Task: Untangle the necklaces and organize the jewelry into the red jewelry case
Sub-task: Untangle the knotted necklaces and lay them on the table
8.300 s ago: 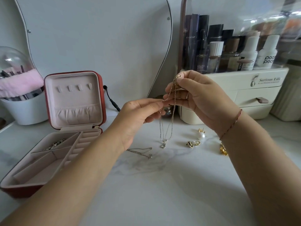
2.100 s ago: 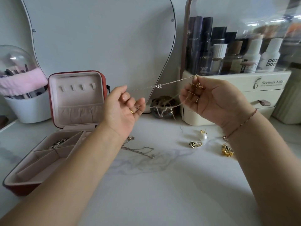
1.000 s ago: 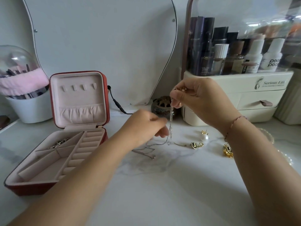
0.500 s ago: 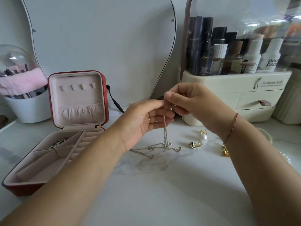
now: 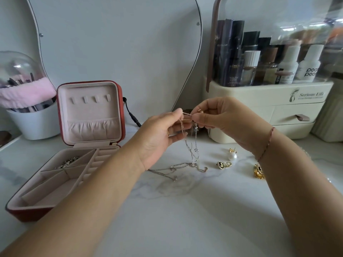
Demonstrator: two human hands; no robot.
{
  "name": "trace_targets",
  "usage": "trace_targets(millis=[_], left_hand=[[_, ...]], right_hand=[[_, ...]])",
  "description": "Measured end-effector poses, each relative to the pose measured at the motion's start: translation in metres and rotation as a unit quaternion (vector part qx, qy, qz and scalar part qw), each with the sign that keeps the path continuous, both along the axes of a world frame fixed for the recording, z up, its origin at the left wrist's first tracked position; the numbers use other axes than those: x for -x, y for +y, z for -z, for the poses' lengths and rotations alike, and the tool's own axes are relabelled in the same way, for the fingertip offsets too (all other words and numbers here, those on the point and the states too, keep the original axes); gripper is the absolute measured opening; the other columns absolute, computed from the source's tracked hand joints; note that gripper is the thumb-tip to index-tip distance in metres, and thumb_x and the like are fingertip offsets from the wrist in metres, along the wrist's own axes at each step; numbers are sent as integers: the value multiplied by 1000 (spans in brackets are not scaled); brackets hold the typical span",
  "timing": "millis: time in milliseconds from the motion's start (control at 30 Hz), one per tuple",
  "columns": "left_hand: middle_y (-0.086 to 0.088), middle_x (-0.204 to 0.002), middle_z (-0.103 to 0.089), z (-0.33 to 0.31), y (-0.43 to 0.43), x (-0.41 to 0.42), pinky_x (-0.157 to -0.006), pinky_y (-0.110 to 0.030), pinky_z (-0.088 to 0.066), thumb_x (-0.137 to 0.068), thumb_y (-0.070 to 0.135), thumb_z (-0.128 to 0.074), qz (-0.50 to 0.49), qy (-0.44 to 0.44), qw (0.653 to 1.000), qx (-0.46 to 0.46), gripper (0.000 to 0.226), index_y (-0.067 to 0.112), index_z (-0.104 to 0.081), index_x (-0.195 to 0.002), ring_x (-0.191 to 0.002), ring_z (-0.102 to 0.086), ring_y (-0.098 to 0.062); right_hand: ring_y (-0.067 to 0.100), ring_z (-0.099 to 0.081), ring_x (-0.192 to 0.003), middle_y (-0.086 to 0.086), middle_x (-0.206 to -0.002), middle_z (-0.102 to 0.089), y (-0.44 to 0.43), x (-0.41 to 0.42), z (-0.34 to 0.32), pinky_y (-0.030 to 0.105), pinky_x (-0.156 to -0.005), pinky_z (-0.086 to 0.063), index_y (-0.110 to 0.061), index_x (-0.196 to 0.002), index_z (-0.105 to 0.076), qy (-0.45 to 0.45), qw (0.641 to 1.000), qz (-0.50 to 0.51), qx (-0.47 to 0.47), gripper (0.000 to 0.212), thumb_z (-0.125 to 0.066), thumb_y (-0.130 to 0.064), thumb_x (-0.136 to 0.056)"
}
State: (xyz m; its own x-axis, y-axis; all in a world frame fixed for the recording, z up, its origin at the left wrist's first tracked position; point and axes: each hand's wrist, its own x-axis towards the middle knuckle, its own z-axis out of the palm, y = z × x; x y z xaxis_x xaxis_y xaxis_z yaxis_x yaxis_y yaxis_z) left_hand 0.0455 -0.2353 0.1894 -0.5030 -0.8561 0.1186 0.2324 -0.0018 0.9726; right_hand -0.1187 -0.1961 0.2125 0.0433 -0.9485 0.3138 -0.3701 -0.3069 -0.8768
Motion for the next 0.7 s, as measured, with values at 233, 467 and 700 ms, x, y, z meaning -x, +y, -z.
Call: trace_targets(millis=[233,467,700], left_hand=[[-2,-78,-66,-7,1,-1,-85,-31,-51,-95,35,-47,24,58,995,-75,41,21,-45,-57,-79,-65,-15],[-2,-70,-64,-4,-3,-5,-80,-34,-50,-85,45,-59,-42,-16,994,-99,42,20,-45,-54,-72,-62,-19],[0,-66,-66,2,-11,-6,-76,-33,-49,-88,41,-61,-107,-99,982,-117,43,20,-45,-54,-68,-62,-17]], right_hand=[[13,-47,-67,4,-69,-55,0,2,0,31,-72,-39,-11,-79,-64,-45,999,26,-10,9,-64,-15,-87],[10,-36,-57,0,-60,-43,-1,8,-2,21,-62,-36,-11,-71,-52,-173,984,17,33,23,-57,-24,-89],[8,-39,-54,-7,-54,-44,3,21,-14,28,-77,-51,-17,-72,-54,-394,916,-61,38,19,-60,-33,-79]])
